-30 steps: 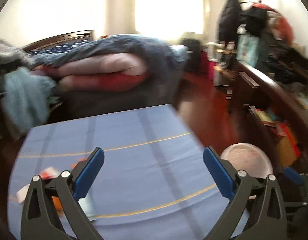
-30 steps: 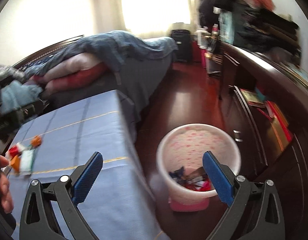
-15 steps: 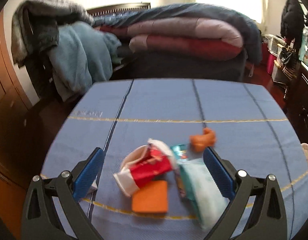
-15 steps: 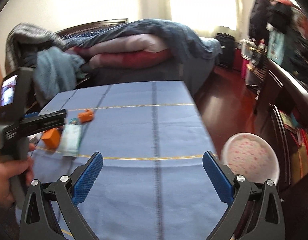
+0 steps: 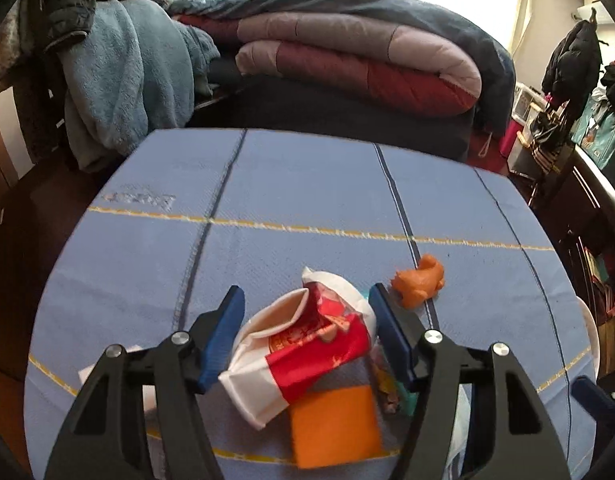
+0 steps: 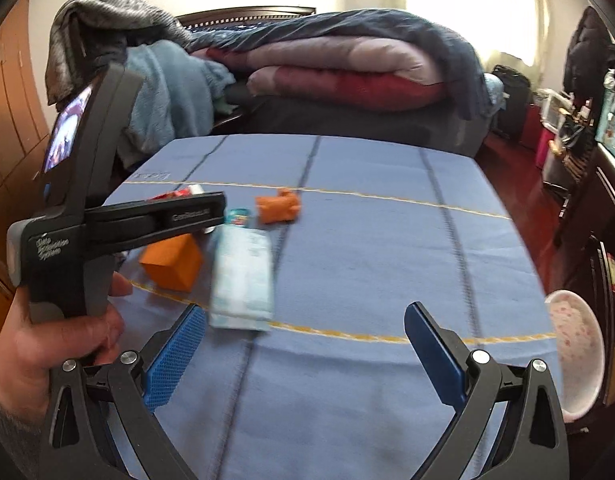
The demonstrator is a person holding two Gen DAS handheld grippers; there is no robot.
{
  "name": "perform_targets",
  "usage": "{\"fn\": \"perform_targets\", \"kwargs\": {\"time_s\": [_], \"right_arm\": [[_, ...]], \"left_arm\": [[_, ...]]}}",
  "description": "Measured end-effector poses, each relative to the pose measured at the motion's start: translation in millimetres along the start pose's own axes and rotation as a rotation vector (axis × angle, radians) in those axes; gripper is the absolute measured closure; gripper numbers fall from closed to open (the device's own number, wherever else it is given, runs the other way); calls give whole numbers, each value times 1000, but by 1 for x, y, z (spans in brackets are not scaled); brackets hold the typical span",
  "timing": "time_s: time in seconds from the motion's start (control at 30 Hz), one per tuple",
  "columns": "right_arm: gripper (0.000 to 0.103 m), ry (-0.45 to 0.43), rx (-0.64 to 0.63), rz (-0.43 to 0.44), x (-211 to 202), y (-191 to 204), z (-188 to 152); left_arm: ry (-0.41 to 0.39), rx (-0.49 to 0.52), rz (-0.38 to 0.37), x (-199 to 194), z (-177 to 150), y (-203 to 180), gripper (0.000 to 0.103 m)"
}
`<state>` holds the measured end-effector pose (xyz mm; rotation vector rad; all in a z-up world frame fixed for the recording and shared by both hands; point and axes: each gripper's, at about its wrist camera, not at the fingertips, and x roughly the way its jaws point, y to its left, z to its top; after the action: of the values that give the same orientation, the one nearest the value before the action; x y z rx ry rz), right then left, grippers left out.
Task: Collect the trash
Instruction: 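Grasp the red-white wrapper with the left tool while the right tool grasps the wet-wipe pack, then carry both items over the wastebasket and open both tools to drop them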
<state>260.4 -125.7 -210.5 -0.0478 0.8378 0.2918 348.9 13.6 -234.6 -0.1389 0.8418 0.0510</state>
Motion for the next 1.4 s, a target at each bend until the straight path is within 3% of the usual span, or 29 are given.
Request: {"fn": "perform_targets", "kwargs": {"time_s": [0.13, 0.27, 0.43, 0.57, 1.0, 1.4], "right_arm": [[4, 23, -24, 1, 17, 18, 6], [11, 60, -35, -16, 35, 28, 10], [34, 108, -42, -19, 48, 31, 10], [62, 114, -68, -8, 47, 37, 8], [63, 49, -68, 15, 4, 25, -2], [63, -14, 5, 17, -37, -18, -9]], "left_arm": [[-55, -46, -11, -18, 5, 15, 39], [-110, -67, -3, -38, 10, 28, 38], [-148, -61, 21, -53, 15, 37, 38], [-155, -63, 18, -57, 15, 41, 38], [-193, -43, 29, -81, 15, 30, 38], [-225, 27, -12, -107, 16, -15, 37]]}}
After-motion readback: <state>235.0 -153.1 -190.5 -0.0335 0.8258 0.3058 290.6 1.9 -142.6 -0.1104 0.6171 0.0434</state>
